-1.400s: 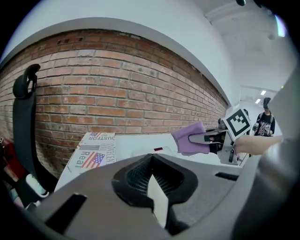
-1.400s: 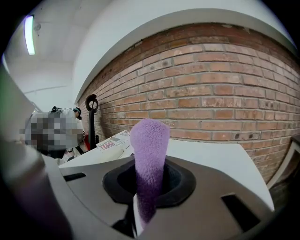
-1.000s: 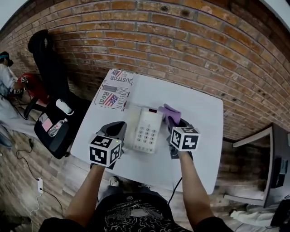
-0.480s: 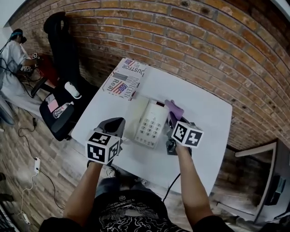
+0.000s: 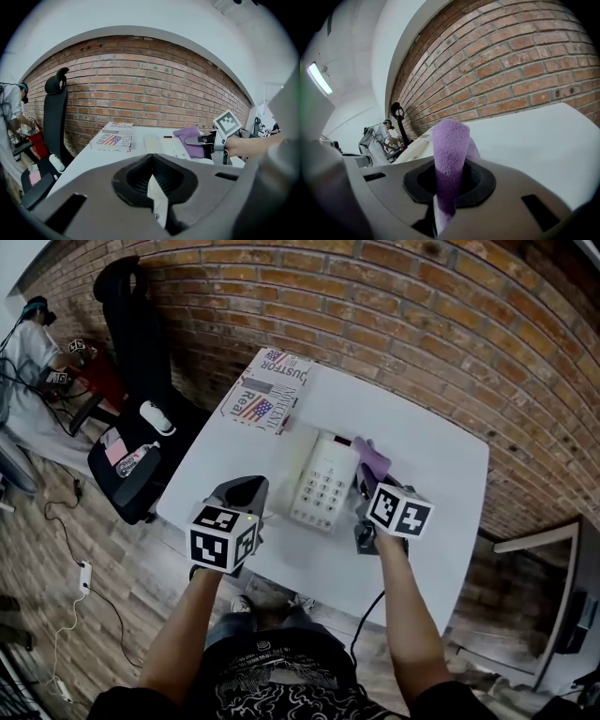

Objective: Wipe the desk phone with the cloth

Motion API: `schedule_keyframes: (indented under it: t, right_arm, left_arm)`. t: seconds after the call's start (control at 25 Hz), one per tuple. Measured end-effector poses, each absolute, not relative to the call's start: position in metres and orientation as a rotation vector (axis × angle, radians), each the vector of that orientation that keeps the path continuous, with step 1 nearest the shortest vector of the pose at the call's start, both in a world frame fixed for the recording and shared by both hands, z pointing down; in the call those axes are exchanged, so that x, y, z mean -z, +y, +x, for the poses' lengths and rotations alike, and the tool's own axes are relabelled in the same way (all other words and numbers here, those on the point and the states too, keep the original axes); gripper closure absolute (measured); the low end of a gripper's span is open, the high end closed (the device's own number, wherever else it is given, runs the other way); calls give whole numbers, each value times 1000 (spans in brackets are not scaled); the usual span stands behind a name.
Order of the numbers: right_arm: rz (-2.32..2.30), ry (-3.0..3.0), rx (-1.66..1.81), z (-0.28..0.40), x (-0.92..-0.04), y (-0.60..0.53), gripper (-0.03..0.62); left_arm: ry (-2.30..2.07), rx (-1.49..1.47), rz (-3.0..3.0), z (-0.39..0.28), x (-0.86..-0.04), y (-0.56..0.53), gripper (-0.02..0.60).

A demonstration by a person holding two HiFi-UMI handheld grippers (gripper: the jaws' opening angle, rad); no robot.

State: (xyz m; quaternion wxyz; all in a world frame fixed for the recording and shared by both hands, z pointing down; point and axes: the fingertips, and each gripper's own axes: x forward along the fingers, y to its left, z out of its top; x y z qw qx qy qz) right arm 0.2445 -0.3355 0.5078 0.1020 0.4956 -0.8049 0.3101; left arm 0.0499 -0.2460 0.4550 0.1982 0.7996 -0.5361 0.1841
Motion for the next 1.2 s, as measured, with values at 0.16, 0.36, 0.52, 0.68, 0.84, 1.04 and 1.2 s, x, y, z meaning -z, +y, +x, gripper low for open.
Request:
schedule_keyframes:
  t: [0.16, 0.36, 0.52, 0.68, 0.84, 1.04, 1.2]
  right_arm:
    - [1475, -2364, -918, 242, -507, -326, 551]
    - [1482, -2341, -907, 233, -506, -309, 551]
    - [1494, -2318, -907, 230, -508, -294, 551]
    - [1503, -2301, -908, 226, -510, -282, 551]
    - [1514, -2286, -910, 223, -511, -268, 551]
    - [1530, -2266, -920, 218, -514, -251, 551]
    - [1546, -2256, -925, 214, -516, -239, 551]
  left_arm:
    - [-1479, -468, 2265, 46, -452, -245, 575]
    - [-1438, -480, 2303, 41, -453, -241, 575]
    - [-1418, -473, 2309, 35, -454, -239, 575]
    - [-1391, -466, 2323, 31, -455, -236, 575]
    - [-1365, -458, 2340, 31, -455, -230, 574]
    - [-1351, -453, 2374, 26, -450, -224, 574]
    - [-1344, -468, 2404, 22, -448, -218, 574]
